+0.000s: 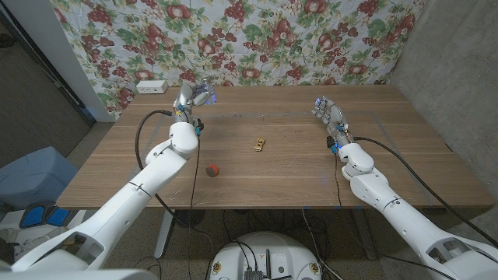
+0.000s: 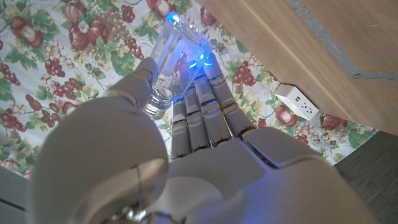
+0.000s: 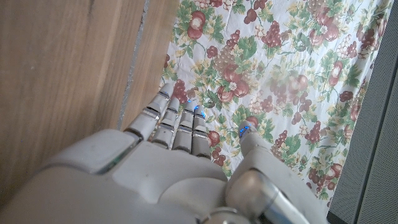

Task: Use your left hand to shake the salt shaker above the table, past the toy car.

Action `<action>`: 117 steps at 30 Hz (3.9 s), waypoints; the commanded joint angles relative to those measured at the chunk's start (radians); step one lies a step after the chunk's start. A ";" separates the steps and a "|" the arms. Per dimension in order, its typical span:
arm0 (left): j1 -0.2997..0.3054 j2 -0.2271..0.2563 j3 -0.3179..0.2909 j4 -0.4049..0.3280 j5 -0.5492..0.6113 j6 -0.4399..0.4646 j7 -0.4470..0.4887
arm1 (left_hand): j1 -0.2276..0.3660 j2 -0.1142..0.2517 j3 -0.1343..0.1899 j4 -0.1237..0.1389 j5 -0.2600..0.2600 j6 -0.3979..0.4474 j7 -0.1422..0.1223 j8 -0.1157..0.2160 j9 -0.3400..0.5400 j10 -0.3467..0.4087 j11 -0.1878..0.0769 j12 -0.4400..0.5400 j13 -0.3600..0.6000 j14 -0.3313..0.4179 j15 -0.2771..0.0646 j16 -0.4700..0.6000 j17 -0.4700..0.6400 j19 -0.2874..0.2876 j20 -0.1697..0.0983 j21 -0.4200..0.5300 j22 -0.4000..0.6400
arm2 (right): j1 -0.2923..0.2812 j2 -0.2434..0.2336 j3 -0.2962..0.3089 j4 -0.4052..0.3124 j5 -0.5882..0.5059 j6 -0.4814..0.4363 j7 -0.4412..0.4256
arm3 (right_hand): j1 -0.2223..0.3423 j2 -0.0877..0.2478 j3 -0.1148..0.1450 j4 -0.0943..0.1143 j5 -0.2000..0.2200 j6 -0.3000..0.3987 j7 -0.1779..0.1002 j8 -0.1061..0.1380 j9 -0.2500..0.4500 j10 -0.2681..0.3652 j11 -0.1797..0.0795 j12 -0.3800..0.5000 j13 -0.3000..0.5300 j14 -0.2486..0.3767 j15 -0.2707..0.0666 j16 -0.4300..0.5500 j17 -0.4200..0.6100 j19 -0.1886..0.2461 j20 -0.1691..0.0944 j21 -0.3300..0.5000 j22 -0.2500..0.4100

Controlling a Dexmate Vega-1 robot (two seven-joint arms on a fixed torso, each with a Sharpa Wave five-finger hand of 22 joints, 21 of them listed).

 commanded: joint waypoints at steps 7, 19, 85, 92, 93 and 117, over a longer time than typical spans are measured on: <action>-0.032 0.056 0.026 -0.084 -0.107 0.339 -0.105 | 0.074 0.089 0.017 0.017 0.007 0.213 -0.088 0.005 0.002 0.278 -0.230 0.002 0.005 0.059 -0.187 -0.001 0.002 0.003 -0.092 0.005 0.005 | -0.012 -0.005 0.003 -0.017 -0.001 -0.002 -0.007 | -0.010 0.001 0.010 0.000 0.007 0.009 -0.001 0.003 0.004 0.005 0.000 0.001 0.006 0.007 0.000 -0.001 0.002 0.006 -0.002 -0.004 0.003; -0.034 0.068 0.039 -0.061 -0.113 0.304 -0.085 | 0.073 0.089 0.017 0.017 0.008 0.215 -0.088 0.006 0.002 0.278 -0.230 0.001 0.005 0.061 -0.187 0.000 0.002 0.003 -0.092 0.006 0.004 | -0.028 -0.005 0.007 -0.030 0.004 0.000 -0.013 | -0.010 0.001 0.010 0.000 0.007 0.009 -0.002 0.004 0.004 0.005 -0.002 0.000 0.006 0.006 0.003 -0.001 0.002 0.006 -0.002 -0.004 0.003; -0.109 -0.130 0.129 0.580 0.100 -0.213 0.318 | 0.069 0.092 0.021 0.019 0.005 0.201 -0.103 0.002 0.002 0.262 -0.237 -0.012 0.006 0.046 -0.188 -0.008 0.003 -0.008 -0.097 0.008 0.005 | -0.003 0.000 -0.004 -0.012 -0.001 -0.017 -0.007 | -0.011 0.001 0.010 0.001 0.007 0.008 -0.001 0.003 0.004 0.005 0.000 0.000 0.005 0.007 0.002 -0.003 0.004 0.005 -0.001 -0.004 0.003; -0.108 -0.133 0.131 0.590 0.088 -0.216 0.321 | 0.069 0.093 0.021 0.019 0.005 0.201 -0.103 0.003 0.002 0.263 -0.235 -0.012 0.006 0.045 -0.188 -0.008 0.003 -0.008 -0.097 0.009 0.005 | -0.007 -0.002 -0.003 -0.017 0.001 -0.018 -0.008 | -0.011 0.001 0.010 0.001 0.007 0.008 -0.001 0.003 0.004 0.005 0.001 0.000 0.005 0.007 0.002 -0.003 0.004 0.005 -0.001 -0.004 0.003; -0.109 -0.134 0.132 0.591 0.086 -0.213 0.321 | 0.069 0.093 0.021 0.019 0.005 0.201 -0.103 0.003 0.002 0.263 -0.236 -0.012 0.006 0.046 -0.189 -0.008 0.003 -0.008 -0.097 0.009 0.005 | -0.007 -0.003 -0.003 -0.017 0.000 -0.018 -0.007 | -0.011 0.001 0.010 0.001 0.007 0.009 -0.001 0.003 0.004 0.005 0.002 0.000 0.005 0.007 0.003 -0.003 0.004 0.005 -0.001 -0.004 0.003; -0.113 -0.135 0.141 0.599 0.043 -0.165 0.284 | 0.069 0.091 0.024 0.016 0.006 0.197 -0.097 0.003 0.001 0.252 -0.229 -0.019 0.006 0.036 -0.189 -0.013 0.002 -0.013 -0.096 0.009 0.004 | -0.013 -0.006 -0.002 -0.024 -0.002 -0.014 -0.006 | -0.012 0.001 0.010 0.002 0.007 0.007 -0.001 0.003 0.004 0.006 0.001 0.001 0.005 0.008 0.005 -0.003 0.004 0.005 -0.001 -0.004 0.003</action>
